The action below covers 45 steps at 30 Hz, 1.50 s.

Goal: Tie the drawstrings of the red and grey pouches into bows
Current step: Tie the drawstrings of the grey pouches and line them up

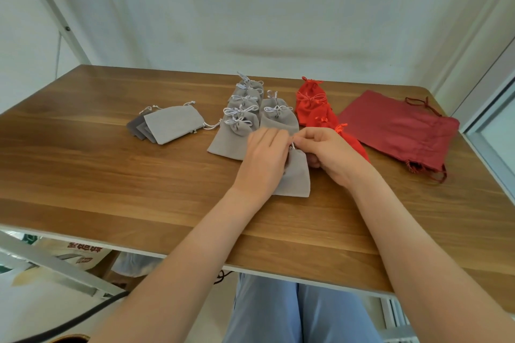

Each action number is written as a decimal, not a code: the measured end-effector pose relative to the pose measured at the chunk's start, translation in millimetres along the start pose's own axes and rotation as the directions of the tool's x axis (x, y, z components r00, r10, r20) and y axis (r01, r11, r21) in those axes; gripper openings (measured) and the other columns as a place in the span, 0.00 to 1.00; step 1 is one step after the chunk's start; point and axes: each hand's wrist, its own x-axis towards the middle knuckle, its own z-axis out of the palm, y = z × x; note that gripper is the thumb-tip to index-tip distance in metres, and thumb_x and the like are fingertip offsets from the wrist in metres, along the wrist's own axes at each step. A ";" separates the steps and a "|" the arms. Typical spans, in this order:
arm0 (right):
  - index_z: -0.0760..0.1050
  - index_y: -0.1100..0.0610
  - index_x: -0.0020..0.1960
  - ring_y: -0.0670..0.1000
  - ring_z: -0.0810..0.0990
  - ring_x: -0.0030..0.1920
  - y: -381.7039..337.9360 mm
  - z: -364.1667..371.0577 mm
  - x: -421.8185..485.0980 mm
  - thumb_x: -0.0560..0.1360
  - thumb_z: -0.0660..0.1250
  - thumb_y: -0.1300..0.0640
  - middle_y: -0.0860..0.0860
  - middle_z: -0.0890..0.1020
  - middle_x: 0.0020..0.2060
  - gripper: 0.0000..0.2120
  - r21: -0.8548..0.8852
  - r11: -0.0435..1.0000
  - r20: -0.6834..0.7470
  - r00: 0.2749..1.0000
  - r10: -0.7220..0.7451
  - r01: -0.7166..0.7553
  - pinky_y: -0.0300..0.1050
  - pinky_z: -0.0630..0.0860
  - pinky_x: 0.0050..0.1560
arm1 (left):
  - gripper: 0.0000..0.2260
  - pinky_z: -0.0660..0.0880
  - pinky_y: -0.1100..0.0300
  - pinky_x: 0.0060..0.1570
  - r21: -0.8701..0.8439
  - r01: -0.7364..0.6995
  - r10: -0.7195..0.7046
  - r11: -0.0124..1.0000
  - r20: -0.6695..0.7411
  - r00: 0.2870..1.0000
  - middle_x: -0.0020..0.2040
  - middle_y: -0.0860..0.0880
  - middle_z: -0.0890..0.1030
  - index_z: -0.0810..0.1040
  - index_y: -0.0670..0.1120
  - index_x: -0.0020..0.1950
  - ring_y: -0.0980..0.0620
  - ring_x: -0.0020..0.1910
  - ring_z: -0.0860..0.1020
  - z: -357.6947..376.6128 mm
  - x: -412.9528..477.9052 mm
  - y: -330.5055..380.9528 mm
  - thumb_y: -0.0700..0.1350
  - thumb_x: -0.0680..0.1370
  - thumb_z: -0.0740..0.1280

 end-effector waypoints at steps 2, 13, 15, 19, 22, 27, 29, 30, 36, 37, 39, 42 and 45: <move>0.76 0.60 0.44 0.45 0.64 0.26 -1.9 0.2 -1.2 0.79 0.62 0.62 0.48 0.71 0.27 0.06 0.026 1.000 -0.009 1.000 -0.006 0.006 0.40 0.58 0.28 | 0.07 0.65 0.59 0.42 -0.001 0.004 -0.004 1.000 0.004 1.000 0.35 0.45 0.75 0.76 0.40 0.39 0.51 0.40 0.69 0.3 -0.7 -0.7 0.37 0.75 0.61; 0.78 0.60 0.45 0.48 0.76 0.38 -1.6 4.7 4.1 0.78 0.62 0.62 0.53 0.79 0.38 0.07 -0.117 0.993 -0.228 0.972 -0.048 0.021 0.42 0.73 0.39 | 0.05 0.68 0.62 0.45 -0.160 0.391 -0.371 0.906 0.139 0.918 0.44 0.46 0.81 0.74 0.42 0.44 0.48 0.45 0.77 -7.9 0.4 2.4 0.42 0.79 0.64; 0.80 0.59 0.47 0.49 0.77 0.44 -0.8 3.1 7.5 0.78 0.62 0.60 0.50 0.80 0.42 0.08 -0.205 0.979 -0.337 0.939 -0.075 0.005 0.45 0.73 0.47 | 0.04 0.69 0.64 0.45 -0.193 0.520 -0.493 0.832 0.174 0.853 0.49 0.46 0.81 0.70 0.45 0.45 0.48 0.50 0.77 -10.3 1.4 3.1 0.41 0.80 0.63; 0.79 0.58 0.50 0.48 0.75 0.48 0.8 7.4 10.7 0.78 0.62 0.57 0.49 0.80 0.46 0.08 -0.298 0.954 -0.419 0.902 -0.108 -0.025 0.43 0.69 0.48 | 0.04 0.69 0.60 0.41 -0.171 0.552 -0.536 0.816 0.133 0.834 0.47 0.44 0.81 0.70 0.42 0.46 0.46 0.47 0.78 -11.6 3.2 5.4 0.40 0.80 0.62; 0.77 0.58 0.51 0.47 0.76 0.47 -4.4 11.7 9.4 0.79 0.62 0.57 0.48 0.80 0.45 0.07 -0.244 0.970 -0.426 0.896 -0.123 0.017 0.43 0.71 0.49 | 0.05 0.72 0.54 0.41 -0.115 0.531 -0.523 0.839 0.099 0.847 0.45 0.45 0.80 0.71 0.41 0.46 0.46 0.45 0.77 -10.7 5.4 6.0 0.41 0.80 0.62; 0.68 0.51 0.59 0.45 0.77 0.49 -14.6 13.1 4.9 0.75 0.69 0.53 0.49 0.80 0.46 0.16 -0.231 0.971 -0.192 0.975 -0.110 0.064 0.39 0.71 0.49 | 0.04 0.72 0.55 0.42 -0.147 0.584 -0.567 0.798 0.147 0.811 0.44 0.48 0.78 0.70 0.44 0.47 0.50 0.45 0.75 -14.1 13.9 1.8 0.44 0.80 0.62; 0.67 0.51 0.60 0.47 0.78 0.49 -14.0 13.1 10.0 0.74 0.70 0.57 0.51 0.81 0.46 0.18 -0.276 0.959 -0.220 0.968 -0.124 0.060 0.37 0.71 0.48 | 0.05 0.74 0.53 0.46 -0.194 0.586 -0.552 0.787 0.202 0.809 0.46 0.49 0.78 0.70 0.45 0.48 0.50 0.47 0.76 -15.6 16.7 -2.3 0.45 0.80 0.63; 0.67 0.53 0.59 0.48 0.77 0.47 -14.0 13.3 13.6 0.74 0.70 0.58 0.52 0.80 0.45 0.18 -0.276 0.959 -0.264 0.955 -0.133 0.058 0.35 0.70 0.46 | 0.06 0.74 0.53 0.49 -0.216 0.585 -0.543 0.781 0.228 0.808 0.49 0.49 0.78 0.71 0.45 0.51 0.51 0.49 0.76 -16.9 18.2 -4.1 0.47 0.80 0.63; 0.65 0.58 0.53 0.45 0.72 0.39 -14.8 17.1 33.4 0.74 0.69 0.61 0.51 0.73 0.40 0.14 -0.289 0.955 -0.390 0.902 -0.185 0.071 0.30 0.68 0.36 | 0.13 0.70 0.56 0.54 0.015 0.519 -0.517 0.855 0.121 0.848 0.60 0.46 0.77 0.71 0.44 0.66 0.48 0.59 0.73 -34.2 18.7 -32.5 0.44 0.82 0.57; 0.65 0.59 0.53 0.44 0.70 0.37 -14.3 19.6 35.7 0.74 0.68 0.62 0.49 0.72 0.39 0.13 -0.331 0.941 -0.367 0.908 -0.200 0.073 0.32 0.68 0.37 | 0.13 0.69 0.54 0.55 0.113 0.497 -0.508 0.860 0.107 0.855 0.60 0.44 0.76 0.72 0.43 0.65 0.45 0.59 0.73 -37.8 16.2 -41.6 0.40 0.81 0.58; 0.66 0.60 0.52 0.47 0.71 0.39 -10.1 22.0 38.2 0.75 0.65 0.64 0.50 0.72 0.39 0.09 -0.456 0.887 -0.322 0.915 -0.244 0.076 0.42 0.70 0.42 | 0.16 0.66 0.52 0.58 0.298 0.491 -0.548 0.819 0.151 0.823 0.62 0.43 0.74 0.71 0.42 0.65 0.43 0.60 0.71 -43.0 11.0 -56.7 0.33 0.77 0.58; 0.70 0.62 0.50 0.56 0.70 0.52 0.4 24.8 42.5 0.74 0.64 0.65 0.56 0.73 0.49 0.05 -0.702 0.710 -0.296 0.884 -0.361 0.055 0.51 0.69 0.51 | 0.18 0.61 0.50 0.65 0.523 0.502 -0.672 0.689 0.201 0.713 0.67 0.42 0.70 0.67 0.43 0.68 0.42 0.66 0.66 -50.2 2.7 -74.6 0.35 0.78 0.58; 0.74 0.62 0.50 0.60 0.68 0.55 4.1 31.0 42.8 0.71 0.64 0.66 0.59 0.73 0.54 0.08 -0.807 0.591 -0.325 0.816 -0.478 0.024 0.52 0.64 0.51 | 0.15 0.63 0.49 0.65 0.620 0.489 -0.736 0.613 0.225 0.638 0.66 0.41 0.71 0.67 0.42 0.67 0.41 0.66 0.67 -54.5 -1.5 -86.3 0.39 0.80 0.57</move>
